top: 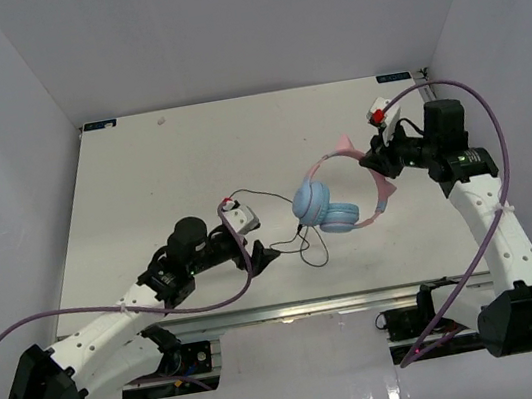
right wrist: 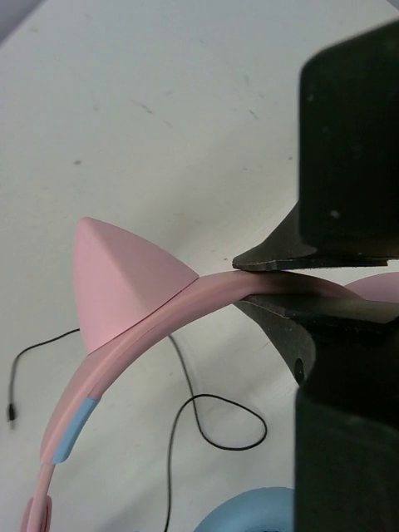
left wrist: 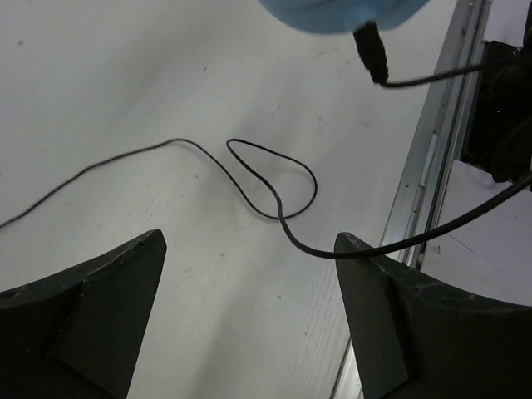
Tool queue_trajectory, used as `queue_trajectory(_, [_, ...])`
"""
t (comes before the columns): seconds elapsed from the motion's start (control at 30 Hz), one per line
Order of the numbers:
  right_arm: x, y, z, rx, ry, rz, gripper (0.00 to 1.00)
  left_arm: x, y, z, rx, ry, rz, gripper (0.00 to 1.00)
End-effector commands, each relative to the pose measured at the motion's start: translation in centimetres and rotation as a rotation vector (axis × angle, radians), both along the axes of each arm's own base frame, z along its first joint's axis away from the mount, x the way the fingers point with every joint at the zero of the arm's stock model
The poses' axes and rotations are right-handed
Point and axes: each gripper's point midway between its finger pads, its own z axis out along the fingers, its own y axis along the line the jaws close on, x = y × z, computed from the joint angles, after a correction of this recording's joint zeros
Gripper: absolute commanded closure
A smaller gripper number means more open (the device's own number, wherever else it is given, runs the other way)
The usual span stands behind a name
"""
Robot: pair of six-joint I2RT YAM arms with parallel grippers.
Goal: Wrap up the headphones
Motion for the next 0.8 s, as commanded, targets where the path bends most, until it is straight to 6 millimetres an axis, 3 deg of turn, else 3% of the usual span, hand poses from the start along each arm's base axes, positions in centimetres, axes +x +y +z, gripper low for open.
queue_trajectory(0.0, [-1.5, 2.6, 8.5, 0.133, -0.107, 0.133, 0.92, -0.4, -1.1, 3.9, -0.162, -0.262, -0.100, 0.04])
queue_trajectory(0.13, [-2.6, 3.7, 13.8, 0.223, -0.137, 0.174, 0.92, -1.6, -1.3, 5.4, -0.328, -0.259, -0.112, 0.02])
queue_trajectory(0.4, [-3.2, 4.9, 19.1, 0.386, -0.103, 0.175, 0.92, -2.5, -3.6, 8.1, -0.553, -0.227, -0.166, 0.02])
queue_trajectory(0.57, [-2.6, 4.8, 22.7, 0.437, -0.133, 0.133, 0.92, -3.4, -6.7, 6.8, -0.528, -0.209, -0.240, 0.02])
queue_trajectory(0.77, [-2.5, 4.5, 25.8, 0.452, -0.194, 0.114, 0.92, -3.4, -7.1, 3.0, -0.438, -0.174, -0.246, 0.02])
